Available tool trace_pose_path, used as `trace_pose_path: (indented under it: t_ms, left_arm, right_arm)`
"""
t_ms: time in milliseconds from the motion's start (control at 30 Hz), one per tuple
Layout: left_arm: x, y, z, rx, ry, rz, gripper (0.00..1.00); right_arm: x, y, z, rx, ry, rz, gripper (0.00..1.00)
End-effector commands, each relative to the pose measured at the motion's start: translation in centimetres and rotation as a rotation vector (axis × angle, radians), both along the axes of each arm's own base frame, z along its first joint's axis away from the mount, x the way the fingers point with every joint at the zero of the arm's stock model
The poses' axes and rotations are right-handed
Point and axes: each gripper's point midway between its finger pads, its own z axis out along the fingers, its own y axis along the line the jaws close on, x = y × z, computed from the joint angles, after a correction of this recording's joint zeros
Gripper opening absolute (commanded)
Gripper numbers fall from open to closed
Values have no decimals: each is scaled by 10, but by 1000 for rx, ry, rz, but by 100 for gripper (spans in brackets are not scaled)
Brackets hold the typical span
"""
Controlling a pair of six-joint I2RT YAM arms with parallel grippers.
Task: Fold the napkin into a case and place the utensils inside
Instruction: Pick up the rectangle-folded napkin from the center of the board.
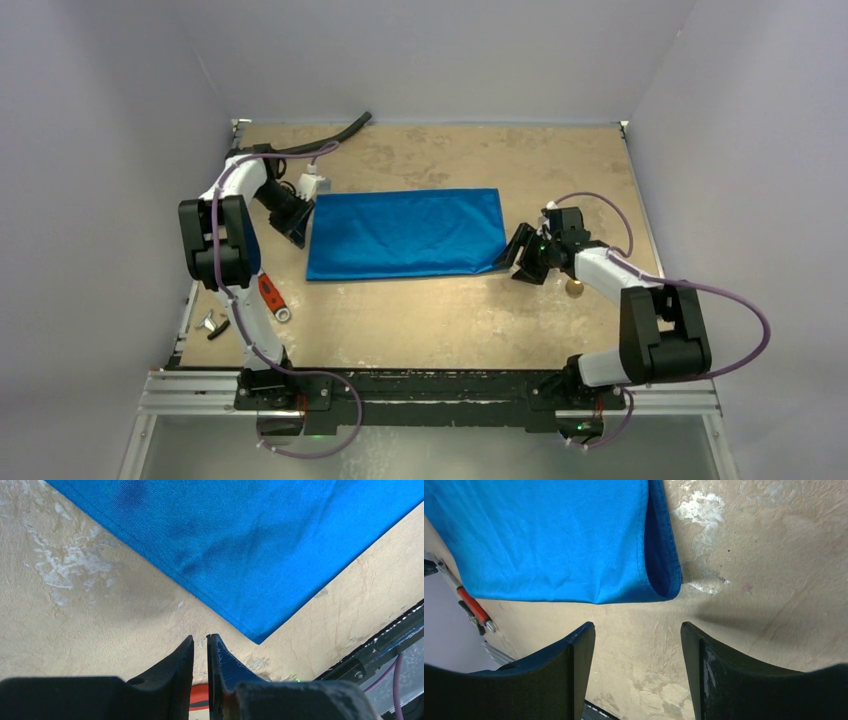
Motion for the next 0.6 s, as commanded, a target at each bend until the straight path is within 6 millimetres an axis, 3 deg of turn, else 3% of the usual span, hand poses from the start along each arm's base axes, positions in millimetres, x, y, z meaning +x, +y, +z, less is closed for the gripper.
trace_pose_path:
  t_ms: [0,300,467,567]
  left_arm:
    - [6,-10,19,-40,-59,27,15]
    - [-1,-14,13,-53,-44,59,21]
    - [-7,-16,10,-51,-62,68,36]
    - [-5,-16,9,-49,-64,69,52]
  right_arm:
    - [13,2,-3,12,-24,-24,66]
    - [22,-4,-16,-13,-24,-58,63]
    - [20,-6,-19,-25,-18,-61,60]
    - [22,-5,-20,-12,-30,-62,56]
